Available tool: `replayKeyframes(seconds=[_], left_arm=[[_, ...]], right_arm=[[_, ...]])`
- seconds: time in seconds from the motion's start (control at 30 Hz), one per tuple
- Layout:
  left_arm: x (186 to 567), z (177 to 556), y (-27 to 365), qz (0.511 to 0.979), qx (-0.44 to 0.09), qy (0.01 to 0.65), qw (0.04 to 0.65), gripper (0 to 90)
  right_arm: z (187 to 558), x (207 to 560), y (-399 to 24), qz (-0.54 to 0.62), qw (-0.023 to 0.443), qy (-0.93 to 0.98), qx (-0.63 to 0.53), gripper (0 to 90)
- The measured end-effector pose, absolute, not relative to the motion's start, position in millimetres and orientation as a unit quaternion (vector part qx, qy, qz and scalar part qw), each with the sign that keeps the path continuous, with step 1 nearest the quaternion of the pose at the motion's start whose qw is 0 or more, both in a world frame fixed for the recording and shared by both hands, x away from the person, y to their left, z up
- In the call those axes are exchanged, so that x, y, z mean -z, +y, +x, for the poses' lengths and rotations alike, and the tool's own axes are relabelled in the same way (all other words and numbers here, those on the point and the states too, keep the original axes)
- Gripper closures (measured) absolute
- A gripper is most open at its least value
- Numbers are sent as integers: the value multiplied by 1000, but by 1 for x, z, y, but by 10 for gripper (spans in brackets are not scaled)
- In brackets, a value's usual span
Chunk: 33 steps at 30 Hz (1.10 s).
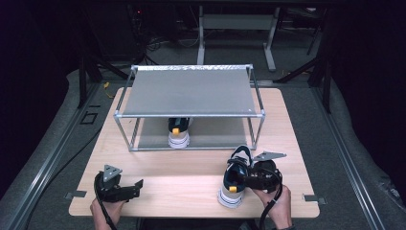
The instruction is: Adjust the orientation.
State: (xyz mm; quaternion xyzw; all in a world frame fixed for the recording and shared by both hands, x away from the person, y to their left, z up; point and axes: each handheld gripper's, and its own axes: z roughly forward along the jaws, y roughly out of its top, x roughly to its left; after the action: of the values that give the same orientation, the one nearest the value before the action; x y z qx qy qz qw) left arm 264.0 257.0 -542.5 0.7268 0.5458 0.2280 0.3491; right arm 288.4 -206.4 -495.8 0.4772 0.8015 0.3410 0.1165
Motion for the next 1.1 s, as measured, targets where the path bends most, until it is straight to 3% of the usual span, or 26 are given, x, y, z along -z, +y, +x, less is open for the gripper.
replayKeyframes(seconds=[0.43,0.5,0.73,1.1], left_arm=[[542,263,258,727,-228,546,348,0],[542,263,257,726,-228,546,350,0],[540,263,253,730,-228,542,348,0],[540,261,253,729,-230,541,351,0]], right_arm=[[295,490,-217,448,116,830,-310,497],[295,489,-221,454,121,826,-312,460],[278,475,-226,484,138,787,-357,168],[263,477,-187,487,152,793,-332,8]])
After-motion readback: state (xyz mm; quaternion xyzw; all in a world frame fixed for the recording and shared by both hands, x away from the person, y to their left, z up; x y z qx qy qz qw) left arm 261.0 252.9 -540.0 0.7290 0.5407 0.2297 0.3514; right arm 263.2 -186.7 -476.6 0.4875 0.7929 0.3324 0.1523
